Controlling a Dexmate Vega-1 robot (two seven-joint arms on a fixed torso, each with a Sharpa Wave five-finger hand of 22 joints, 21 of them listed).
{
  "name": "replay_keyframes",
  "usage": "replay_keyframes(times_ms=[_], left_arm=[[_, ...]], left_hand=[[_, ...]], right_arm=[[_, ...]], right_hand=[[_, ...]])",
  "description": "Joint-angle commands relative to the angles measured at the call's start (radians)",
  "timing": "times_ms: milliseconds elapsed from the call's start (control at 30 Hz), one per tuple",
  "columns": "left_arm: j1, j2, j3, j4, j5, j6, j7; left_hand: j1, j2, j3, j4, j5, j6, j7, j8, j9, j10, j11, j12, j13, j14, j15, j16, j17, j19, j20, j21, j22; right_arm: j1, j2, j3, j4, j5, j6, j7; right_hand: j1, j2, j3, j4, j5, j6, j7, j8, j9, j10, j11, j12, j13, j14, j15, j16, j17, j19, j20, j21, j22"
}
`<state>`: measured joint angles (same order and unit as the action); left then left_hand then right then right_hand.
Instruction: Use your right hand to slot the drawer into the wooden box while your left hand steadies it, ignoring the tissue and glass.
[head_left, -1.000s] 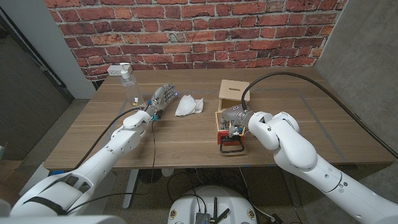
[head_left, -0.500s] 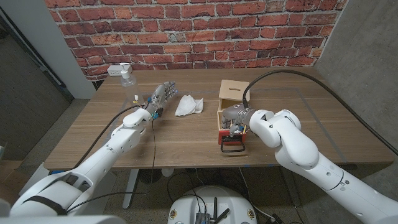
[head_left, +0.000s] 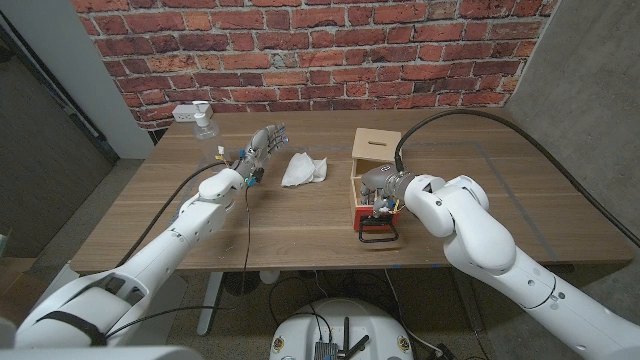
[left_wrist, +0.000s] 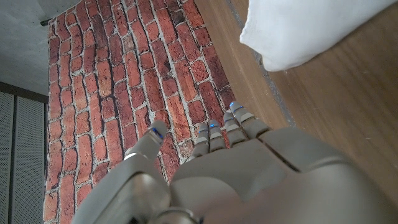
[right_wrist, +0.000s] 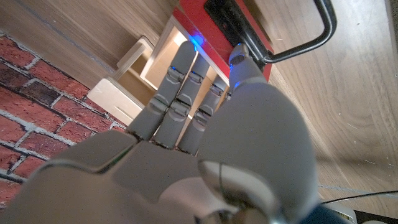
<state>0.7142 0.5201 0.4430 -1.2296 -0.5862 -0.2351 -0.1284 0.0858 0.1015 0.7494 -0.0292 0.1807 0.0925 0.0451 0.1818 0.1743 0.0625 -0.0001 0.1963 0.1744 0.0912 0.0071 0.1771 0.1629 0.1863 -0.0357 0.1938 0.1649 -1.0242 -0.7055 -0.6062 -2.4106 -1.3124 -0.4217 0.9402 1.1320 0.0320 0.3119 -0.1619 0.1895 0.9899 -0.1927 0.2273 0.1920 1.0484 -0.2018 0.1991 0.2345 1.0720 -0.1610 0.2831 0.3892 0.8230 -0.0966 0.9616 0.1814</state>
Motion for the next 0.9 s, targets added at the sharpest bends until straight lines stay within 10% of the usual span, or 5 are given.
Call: replay_keyframes(times_ms=[33,900], left_arm=[[-0.027,0.003,0.017,-0.004,0.034,-0.018,-0.018],[-0.12,-0.006,0.06,0.063,0.11,-0.074,-0.082]], left_hand=[[0.007,0.074,0.002,-0.006,-0.004,0.008,0.002,0.004,0.002,0.011,0.001,0.001,0.003,0.007,0.001,-0.001,0.002,0.006,-0.066,-0.001,0.003],[0.015,0.072,0.001,-0.019,-0.006,0.017,0.003,0.005,0.002,0.016,0.0,0.0,0.003,0.011,0.001,-0.001,0.002,0.007,-0.064,-0.002,0.003]], right_arm=[[-0.021,0.024,0.008,-0.014,-0.065,-0.018,0.026],[-0.032,0.093,0.034,-0.01,-0.144,-0.009,0.08]], right_hand=[[0.033,0.047,0.015,-0.001,0.009,0.02,-0.008,-0.001,0.004,0.007,0.002,0.0,0.004,0.035,-0.078,0.007,-0.004,-0.022,-0.11,0.039,0.001],[-0.011,0.046,0.065,0.001,0.01,0.032,-0.007,0.0,0.004,0.014,0.003,0.0,0.005,0.041,-0.075,0.015,0.007,-0.081,-0.11,0.145,-0.004]])
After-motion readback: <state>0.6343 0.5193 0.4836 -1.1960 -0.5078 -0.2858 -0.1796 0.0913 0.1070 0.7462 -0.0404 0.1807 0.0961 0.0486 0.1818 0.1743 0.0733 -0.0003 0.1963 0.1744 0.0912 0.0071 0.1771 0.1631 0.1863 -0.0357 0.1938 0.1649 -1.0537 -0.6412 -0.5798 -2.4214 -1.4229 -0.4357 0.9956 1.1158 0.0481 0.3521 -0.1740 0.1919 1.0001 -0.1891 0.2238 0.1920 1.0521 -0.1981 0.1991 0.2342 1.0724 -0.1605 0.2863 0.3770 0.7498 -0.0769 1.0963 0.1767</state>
